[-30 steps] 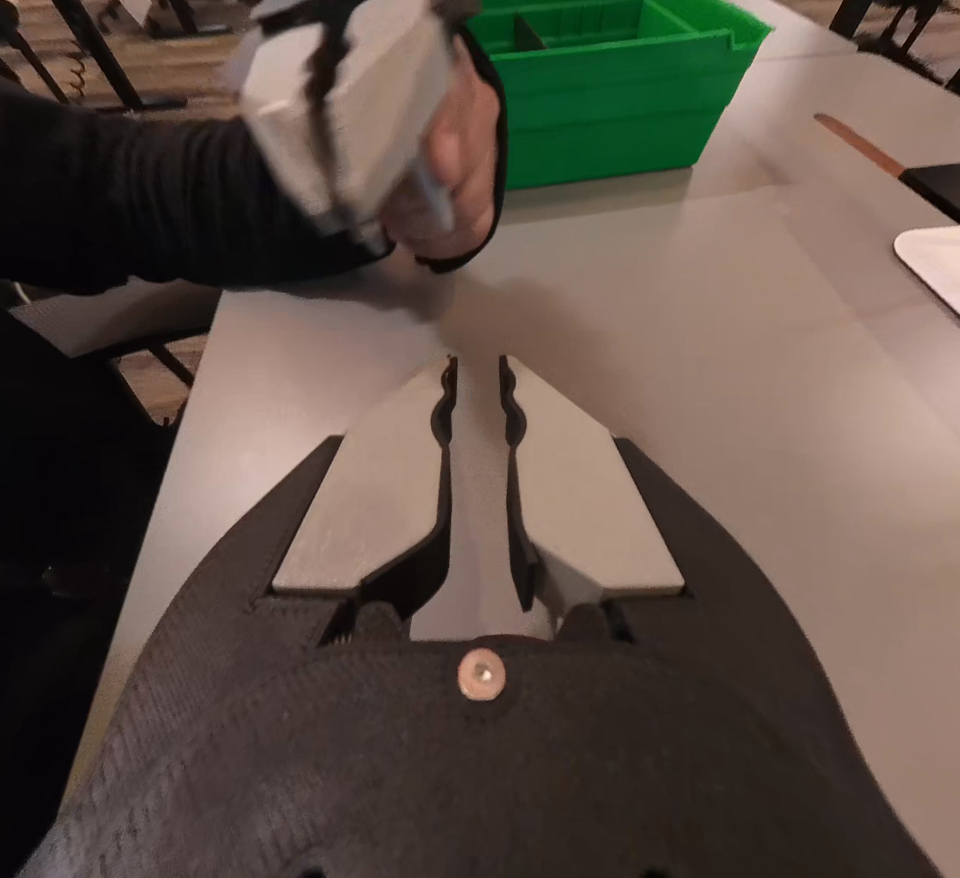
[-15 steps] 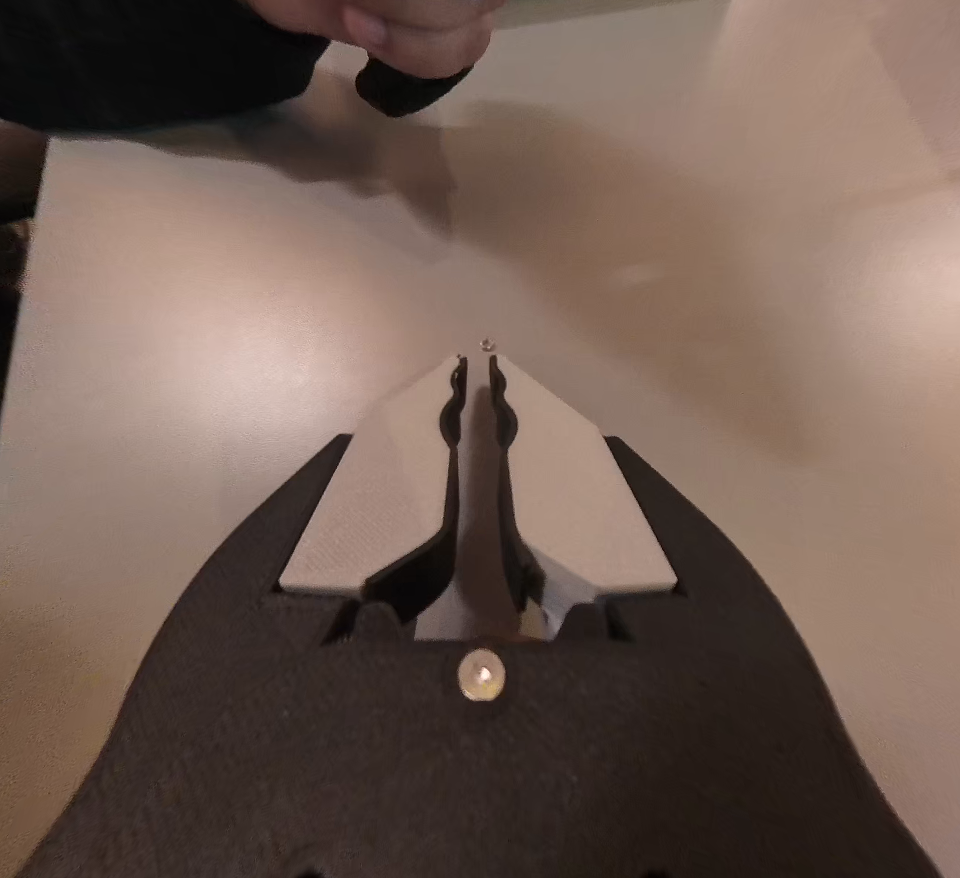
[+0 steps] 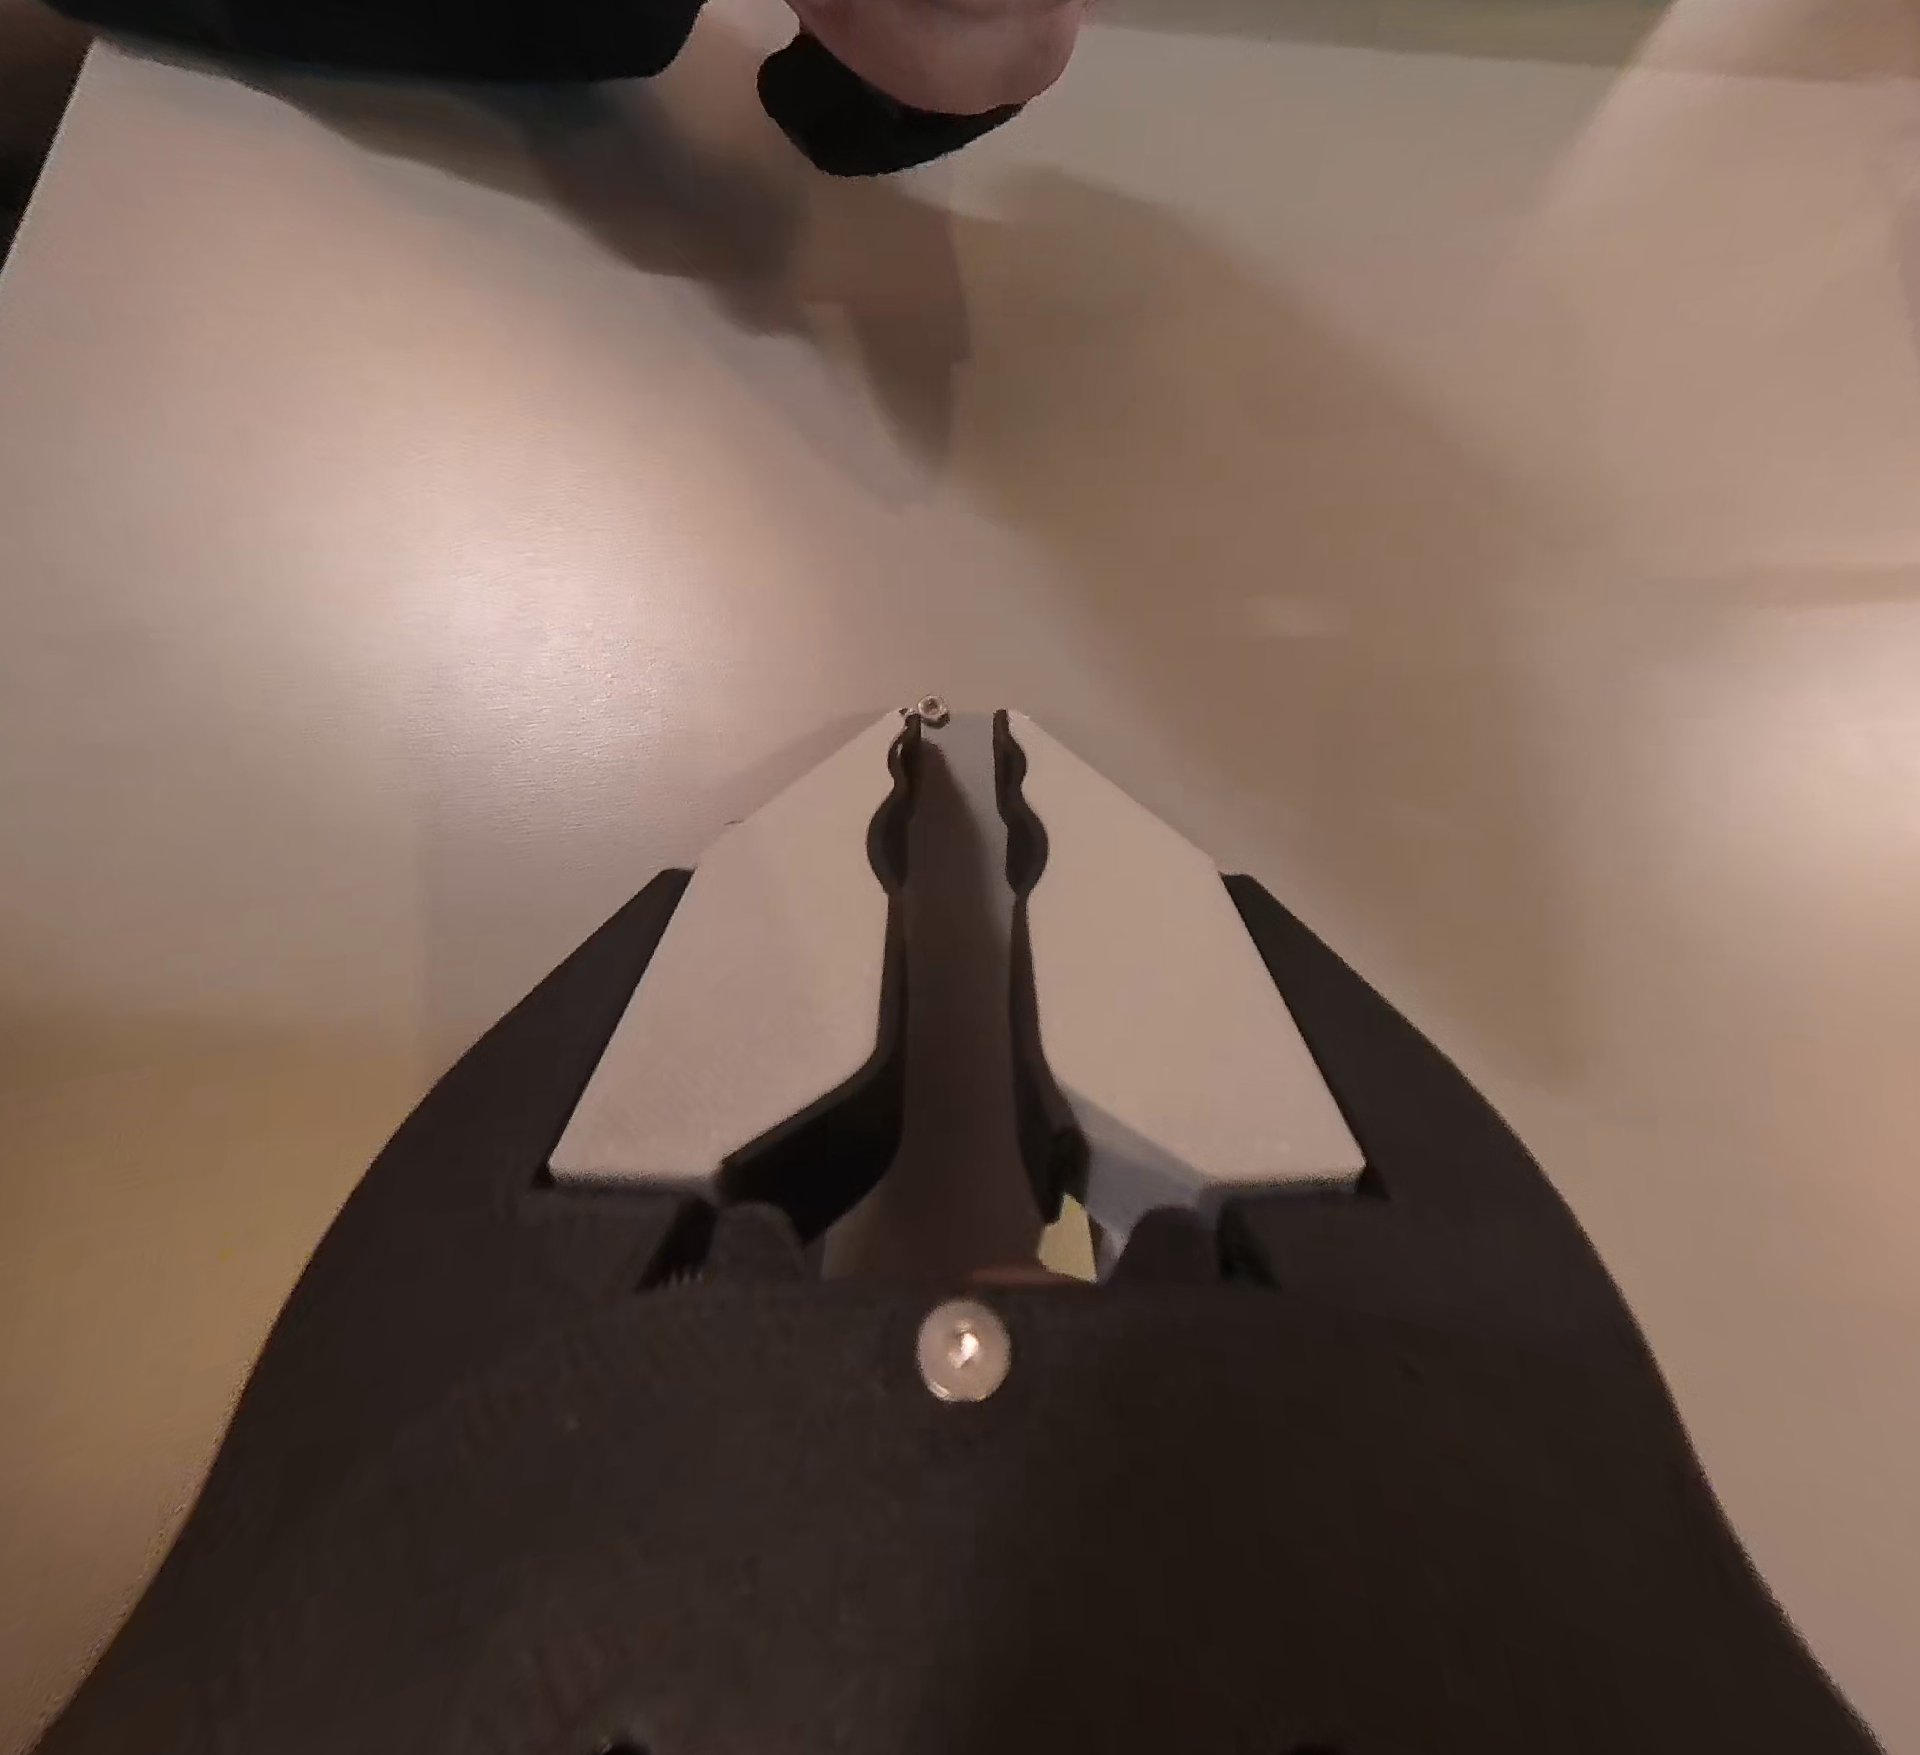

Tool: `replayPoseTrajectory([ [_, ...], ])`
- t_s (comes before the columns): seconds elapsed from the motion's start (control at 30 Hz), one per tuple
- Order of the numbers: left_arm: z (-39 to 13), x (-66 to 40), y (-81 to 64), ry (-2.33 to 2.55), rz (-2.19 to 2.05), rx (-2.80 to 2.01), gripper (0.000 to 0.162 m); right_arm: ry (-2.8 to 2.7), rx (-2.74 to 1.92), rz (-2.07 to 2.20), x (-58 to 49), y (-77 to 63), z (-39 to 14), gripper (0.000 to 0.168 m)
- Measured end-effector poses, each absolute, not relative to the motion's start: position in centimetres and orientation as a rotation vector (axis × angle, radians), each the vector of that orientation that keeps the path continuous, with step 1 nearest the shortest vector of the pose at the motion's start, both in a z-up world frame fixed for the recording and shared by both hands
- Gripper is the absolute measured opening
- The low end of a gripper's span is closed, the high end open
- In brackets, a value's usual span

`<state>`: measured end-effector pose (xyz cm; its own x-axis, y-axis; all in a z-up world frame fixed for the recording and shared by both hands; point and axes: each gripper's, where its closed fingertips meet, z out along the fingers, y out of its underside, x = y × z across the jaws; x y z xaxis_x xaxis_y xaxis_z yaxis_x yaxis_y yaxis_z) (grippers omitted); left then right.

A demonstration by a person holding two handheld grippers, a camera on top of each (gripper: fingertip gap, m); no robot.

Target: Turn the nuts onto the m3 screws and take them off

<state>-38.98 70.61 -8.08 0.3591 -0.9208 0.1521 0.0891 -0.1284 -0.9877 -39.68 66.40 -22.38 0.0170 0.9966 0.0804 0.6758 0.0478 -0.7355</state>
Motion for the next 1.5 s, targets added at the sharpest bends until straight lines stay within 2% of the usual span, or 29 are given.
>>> replayPoseTrajectory([
  [0.03,-8.1,-39.0,70.6,0.811,-1.055,-1.418,0.0,-1.727,-1.68,0.691,-39.7,66.4,-22.4,0.011],
  [0.2,-8.2,-39.1,70.8,0.8,-1.063,-1.427,0.0,-1.754,-1.604,0.73,-40.0,65.5,-22.0,0.009],
  [0.77,-8.3,-39.0,70.7,0.811,-1.065,-1.434,0.0,-1.777,-1.022,0.897,-40.8,58.7,-15.7,0.0],
  [1.3,-8.3,-39.0,70.7,0.816,-1.065,-1.438,0.0,-1.806,-1.024,0.914,-41.2,58.1,-16.0,0.0],
  [1.5,-8.3,-39.3,71.1,0.804,-1.05,-1.44,0.0,-1.772,-1.214,0.796,-40.9,61.3,-17.4,0.0],
])
